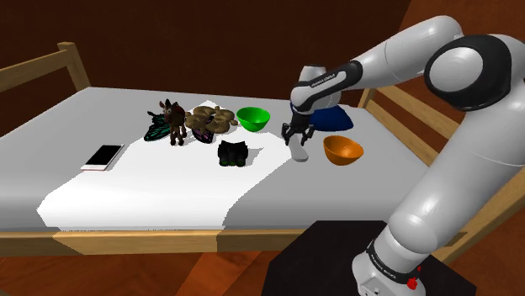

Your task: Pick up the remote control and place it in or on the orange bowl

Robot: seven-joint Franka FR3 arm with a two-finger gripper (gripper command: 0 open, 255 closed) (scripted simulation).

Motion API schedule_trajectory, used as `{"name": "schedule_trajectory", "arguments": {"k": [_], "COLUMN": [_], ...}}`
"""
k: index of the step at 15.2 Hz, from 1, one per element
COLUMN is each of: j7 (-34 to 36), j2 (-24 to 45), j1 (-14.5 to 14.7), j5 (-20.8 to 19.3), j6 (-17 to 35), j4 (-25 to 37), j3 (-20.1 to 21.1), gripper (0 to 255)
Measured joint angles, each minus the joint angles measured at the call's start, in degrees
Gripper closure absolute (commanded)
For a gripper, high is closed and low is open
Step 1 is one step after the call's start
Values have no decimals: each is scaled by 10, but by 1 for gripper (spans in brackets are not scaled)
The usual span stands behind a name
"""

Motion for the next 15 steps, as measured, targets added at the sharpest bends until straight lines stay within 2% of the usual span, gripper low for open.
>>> {"name": "schedule_trajectory", "arguments": {"k": [15], "j7": [1], "j2": [-57], "j1": [-3], "j5": [-9], "j6": [-105], "j4": [48], "j3": [-3], "gripper": [255]}}
